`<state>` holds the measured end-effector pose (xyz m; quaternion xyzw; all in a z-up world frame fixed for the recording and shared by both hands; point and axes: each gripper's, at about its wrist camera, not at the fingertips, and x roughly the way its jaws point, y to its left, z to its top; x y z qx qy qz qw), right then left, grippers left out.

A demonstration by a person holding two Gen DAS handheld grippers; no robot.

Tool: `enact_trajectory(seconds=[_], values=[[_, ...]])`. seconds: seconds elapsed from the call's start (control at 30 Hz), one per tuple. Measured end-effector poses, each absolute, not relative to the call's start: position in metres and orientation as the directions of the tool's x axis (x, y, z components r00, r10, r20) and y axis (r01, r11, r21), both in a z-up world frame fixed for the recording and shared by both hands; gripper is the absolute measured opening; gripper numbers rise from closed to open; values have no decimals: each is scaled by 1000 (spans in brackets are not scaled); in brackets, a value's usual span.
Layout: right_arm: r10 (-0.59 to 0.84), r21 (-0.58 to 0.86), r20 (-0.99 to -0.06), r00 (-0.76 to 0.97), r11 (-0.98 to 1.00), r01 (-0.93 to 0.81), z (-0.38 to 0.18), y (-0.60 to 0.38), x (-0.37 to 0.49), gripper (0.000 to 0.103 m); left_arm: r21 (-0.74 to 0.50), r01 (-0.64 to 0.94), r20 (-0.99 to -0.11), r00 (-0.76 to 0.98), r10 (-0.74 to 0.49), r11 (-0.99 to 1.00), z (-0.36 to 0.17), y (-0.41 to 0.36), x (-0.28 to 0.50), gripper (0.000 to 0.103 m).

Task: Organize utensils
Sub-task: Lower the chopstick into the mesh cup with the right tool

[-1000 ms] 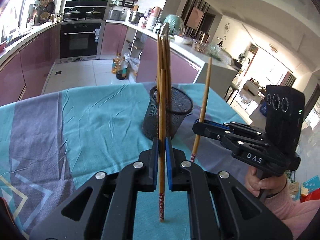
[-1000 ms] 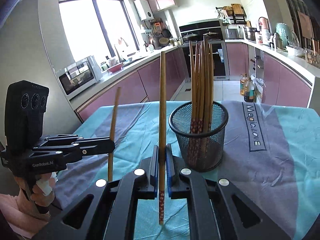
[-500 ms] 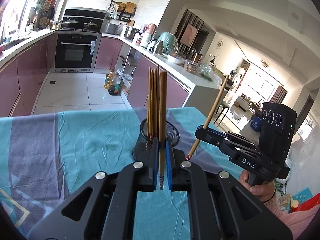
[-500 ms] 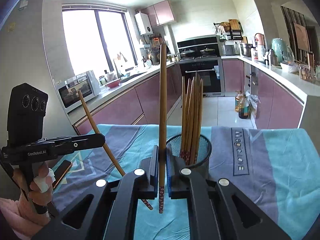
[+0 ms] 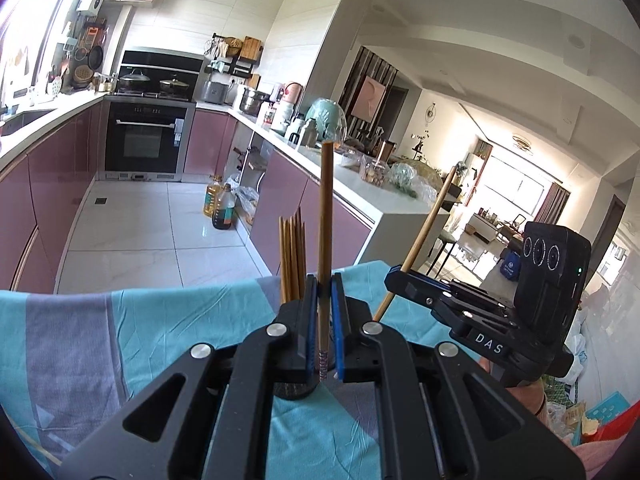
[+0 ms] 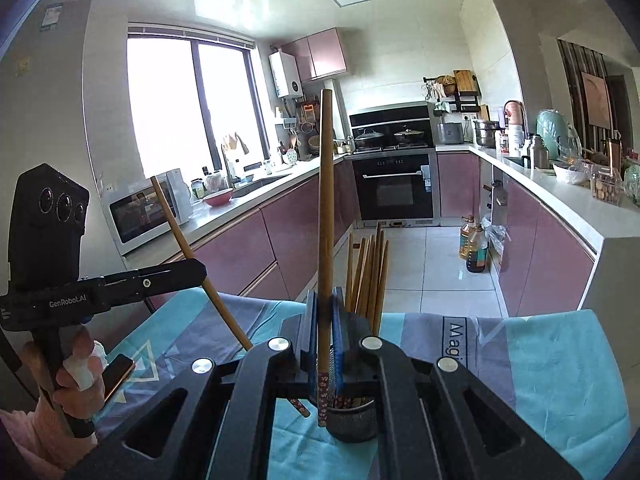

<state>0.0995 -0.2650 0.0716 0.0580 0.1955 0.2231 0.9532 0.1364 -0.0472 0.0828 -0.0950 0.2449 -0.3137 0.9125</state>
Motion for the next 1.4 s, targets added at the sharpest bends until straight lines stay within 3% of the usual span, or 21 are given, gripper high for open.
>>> enact_trajectory(seconds=[0.23, 0.83, 1.4], values=[[434, 195, -335, 836, 900, -389, 77, -267, 111, 6, -302, 525, -375, 702, -606, 796, 93, -53, 143, 7], [388, 171, -417, 822, 922, -349, 47, -256, 135, 6, -184, 513, -510, 679, -528, 838, 66, -89, 163, 7], [392, 186, -440, 808, 920, -345, 36, -252, 139, 6, -143, 514, -539, 676, -502, 846, 60, -102, 163, 7]])
